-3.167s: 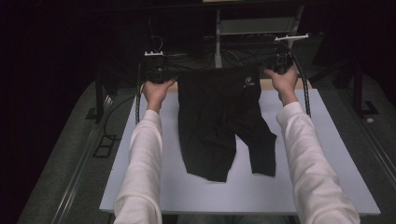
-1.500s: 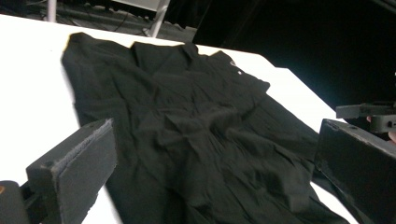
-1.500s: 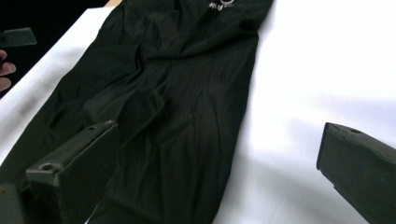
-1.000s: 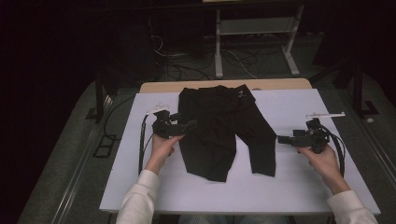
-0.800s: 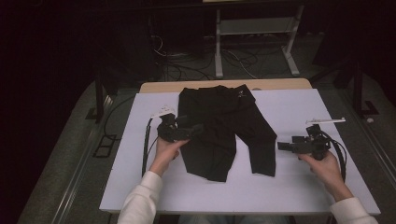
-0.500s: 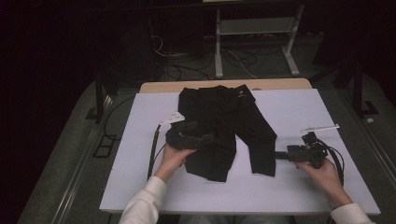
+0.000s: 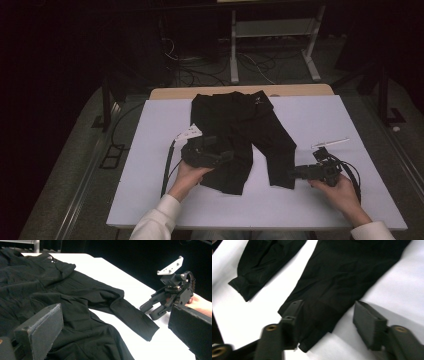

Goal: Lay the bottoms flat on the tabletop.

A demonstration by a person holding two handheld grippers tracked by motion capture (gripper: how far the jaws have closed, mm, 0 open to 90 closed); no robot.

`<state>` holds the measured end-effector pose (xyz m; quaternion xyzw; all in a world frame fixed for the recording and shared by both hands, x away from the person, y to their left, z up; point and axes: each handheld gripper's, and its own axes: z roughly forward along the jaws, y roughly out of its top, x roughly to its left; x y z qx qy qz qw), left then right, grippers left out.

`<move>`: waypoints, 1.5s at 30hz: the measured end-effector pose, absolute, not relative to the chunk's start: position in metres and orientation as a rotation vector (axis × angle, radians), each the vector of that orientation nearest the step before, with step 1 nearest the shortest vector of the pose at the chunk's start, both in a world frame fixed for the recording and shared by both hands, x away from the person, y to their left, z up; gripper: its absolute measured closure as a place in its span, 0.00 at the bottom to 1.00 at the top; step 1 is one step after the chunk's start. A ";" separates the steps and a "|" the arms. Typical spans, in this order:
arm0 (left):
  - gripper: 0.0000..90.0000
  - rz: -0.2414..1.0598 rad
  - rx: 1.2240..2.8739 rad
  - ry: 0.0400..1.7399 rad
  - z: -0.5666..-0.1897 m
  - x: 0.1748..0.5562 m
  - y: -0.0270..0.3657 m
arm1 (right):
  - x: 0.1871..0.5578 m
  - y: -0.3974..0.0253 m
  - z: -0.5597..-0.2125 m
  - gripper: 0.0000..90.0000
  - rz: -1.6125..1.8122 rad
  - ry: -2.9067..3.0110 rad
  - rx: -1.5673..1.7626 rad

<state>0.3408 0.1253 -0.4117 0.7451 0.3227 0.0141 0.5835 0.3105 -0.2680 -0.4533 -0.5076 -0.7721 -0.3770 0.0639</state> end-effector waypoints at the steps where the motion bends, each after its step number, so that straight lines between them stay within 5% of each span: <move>1: 0.00 0.035 1.743 0.751 -0.413 0.341 0.124 | 0.311 -0.267 -0.453 0.58 -1.136 -2.328 -1.537; 8: 0.00 0.033 1.773 0.744 -0.417 0.341 0.116 | 0.309 -0.263 -0.453 0.97 -1.126 -2.362 -1.503; 25: 0.05 -0.008 1.836 0.660 -0.416 0.338 0.091 | 0.330 -0.316 -0.417 0.98 -1.363 -2.296 -1.643; 33: 0.09 0.000 1.998 0.484 -0.416 0.334 0.032 | 0.344 -0.347 -0.433 0.98 -1.299 -2.218 -1.785; 45: 0.33 -0.011 2.208 0.202 -0.435 0.335 -0.055 | 0.343 -0.365 -0.445 0.98 -1.264 -2.137 -1.862</move>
